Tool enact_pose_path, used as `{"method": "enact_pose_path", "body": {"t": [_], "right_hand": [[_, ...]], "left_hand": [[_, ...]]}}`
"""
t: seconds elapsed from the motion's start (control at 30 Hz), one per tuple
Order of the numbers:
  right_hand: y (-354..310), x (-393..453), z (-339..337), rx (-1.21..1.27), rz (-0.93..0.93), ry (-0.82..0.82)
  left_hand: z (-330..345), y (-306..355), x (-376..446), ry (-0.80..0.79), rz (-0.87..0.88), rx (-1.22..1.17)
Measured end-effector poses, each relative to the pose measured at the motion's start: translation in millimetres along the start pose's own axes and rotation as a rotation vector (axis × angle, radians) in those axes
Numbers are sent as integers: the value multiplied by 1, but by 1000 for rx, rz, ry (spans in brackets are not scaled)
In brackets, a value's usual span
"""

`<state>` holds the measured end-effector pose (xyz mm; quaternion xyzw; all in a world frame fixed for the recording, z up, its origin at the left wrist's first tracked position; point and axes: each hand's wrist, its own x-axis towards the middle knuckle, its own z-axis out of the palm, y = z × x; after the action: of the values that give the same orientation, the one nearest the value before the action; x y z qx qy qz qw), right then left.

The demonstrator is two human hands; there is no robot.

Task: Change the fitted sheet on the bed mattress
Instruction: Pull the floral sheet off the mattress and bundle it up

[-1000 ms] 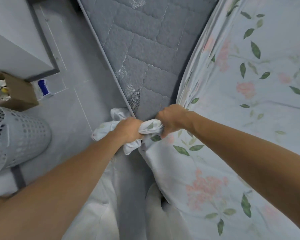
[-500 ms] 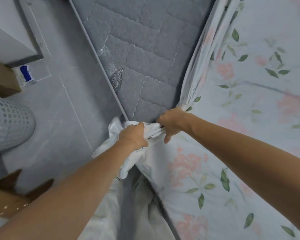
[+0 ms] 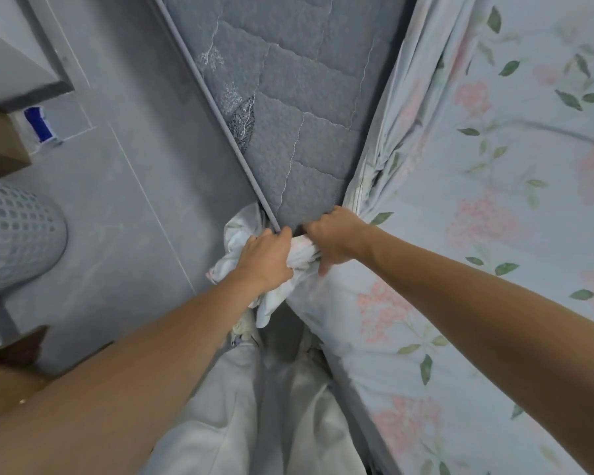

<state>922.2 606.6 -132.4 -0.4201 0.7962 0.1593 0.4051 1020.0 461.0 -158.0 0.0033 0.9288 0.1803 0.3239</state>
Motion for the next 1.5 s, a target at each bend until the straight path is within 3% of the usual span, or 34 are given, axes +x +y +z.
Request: {"method": "enact_pose_path", "body": {"t": [0.1, 0.2, 0.4, 0.67, 0.87, 1.0, 1.2, 1.4, 1.5], "right_hand": [[-3, 1, 1, -52, 35, -104], [-5, -5, 8, -116, 19, -92], [0, -39, 30, -153, -19, -9], [40, -138, 62, 16, 56, 12], [60, -222, 91, 93, 57, -89], [54, -223, 114, 97, 98, -58], [22, -173, 143, -35, 31, 76], [-21, -137, 161, -29, -36, 121], [-25, -138, 164, -57, -45, 74]], "left_hand": [[-3, 8, 2, -72, -38, -38], [5, 16, 2, -129, -15, 33], [29, 43, -20, -3, 28, 106], [23, 145, -51, -147, 24, -94], [32, 215, -84, -239, 90, -220], [51, 208, -84, -191, 44, -286], [96, 158, -82, -78, -20, 81], [132, 118, -99, 17, 8, 82], [139, 116, -101, -49, 8, 23]]}}
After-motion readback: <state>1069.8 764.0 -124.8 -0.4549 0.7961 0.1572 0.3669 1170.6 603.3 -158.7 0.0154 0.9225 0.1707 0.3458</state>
